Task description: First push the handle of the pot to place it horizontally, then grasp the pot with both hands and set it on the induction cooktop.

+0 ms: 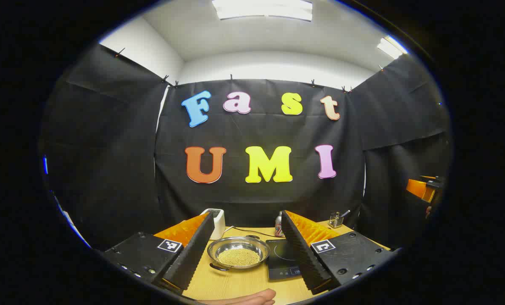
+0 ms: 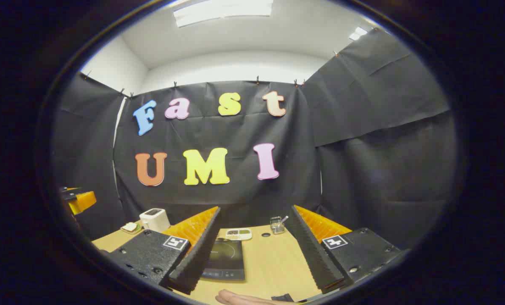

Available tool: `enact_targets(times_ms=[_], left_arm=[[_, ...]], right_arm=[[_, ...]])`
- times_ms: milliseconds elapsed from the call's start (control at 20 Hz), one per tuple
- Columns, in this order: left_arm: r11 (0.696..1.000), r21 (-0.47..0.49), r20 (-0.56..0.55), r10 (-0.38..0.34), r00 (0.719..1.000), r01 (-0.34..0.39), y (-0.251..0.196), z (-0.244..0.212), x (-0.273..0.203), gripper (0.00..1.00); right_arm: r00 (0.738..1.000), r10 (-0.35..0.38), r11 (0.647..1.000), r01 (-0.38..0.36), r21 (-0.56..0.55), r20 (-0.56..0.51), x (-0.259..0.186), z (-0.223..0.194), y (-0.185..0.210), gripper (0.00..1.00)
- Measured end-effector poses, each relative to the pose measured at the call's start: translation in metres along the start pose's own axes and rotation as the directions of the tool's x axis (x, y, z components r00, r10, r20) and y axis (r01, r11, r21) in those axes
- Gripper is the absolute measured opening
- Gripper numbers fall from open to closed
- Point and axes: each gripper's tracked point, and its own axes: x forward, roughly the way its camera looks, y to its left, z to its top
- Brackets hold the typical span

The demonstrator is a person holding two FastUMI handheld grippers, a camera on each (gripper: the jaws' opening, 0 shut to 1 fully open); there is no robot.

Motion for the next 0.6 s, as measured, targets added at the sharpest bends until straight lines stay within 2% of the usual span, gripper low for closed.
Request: enact_targets(times_ms=[50,100,250,300,350,400,450,500,600], left_arm=[[1.0,0.006,-0.005,-0.004,1.0,0.004,-0.002,-0.002,0.0,0.95],[1.0,0.014,-0.008,-0.01,1.0,0.01,-0.003,-0.005,-0.001,0.94],[0.999,0.019,0.007,-0.05,0.999,0.05,-0.015,-0.001,-0.002,0.95],[0.998,0.01,0.012,-0.058,0.998,0.058,-0.014,-0.002,-0.002,0.95],[0.998,-0.002,0.019,-0.062,0.998,0.062,-0.014,-0.001,-0.005,0.95],[0.998,-0.008,0.023,-0.066,0.998,0.066,-0.014,0.0,-0.005,0.95],[0.998,-0.009,0.023,-0.066,0.998,0.066,-0.012,-0.001,-0.006,0.95],[0.998,-0.008,0.024,-0.062,0.998,0.062,-0.01,-0.001,-0.005,0.95],[0.998,-0.005,0.024,-0.057,0.998,0.057,-0.008,-0.003,-0.003,0.96]], right_arm=[[1.0,0.019,1.0,-0.019,-0.001,0.008,-0.002,0.002,0.003,1.0],[0.999,0.033,0.999,-0.033,-0.002,0.014,-0.002,0.002,0.006,0.95],[0.999,0.033,0.999,-0.033,-0.004,0.008,-0.004,-0.001,0.005,0.94],[0.999,0.039,0.999,-0.039,-0.007,0.013,-0.005,0.001,0.007,0.99],[0.999,0.041,0.999,-0.041,-0.007,0.017,-0.006,0.002,0.008,0.99],[0.999,0.041,0.999,-0.041,-0.008,0.02,-0.006,0.002,0.008,0.95],[0.999,0.043,0.999,-0.043,-0.008,0.022,-0.006,0.002,0.008,0.99],[0.999,0.042,0.999,-0.042,-0.008,0.022,-0.005,0.002,0.009,0.95],[0.999,0.044,0.999,-0.044,-0.014,0.021,-0.004,-0.001,0.011,0.95]])
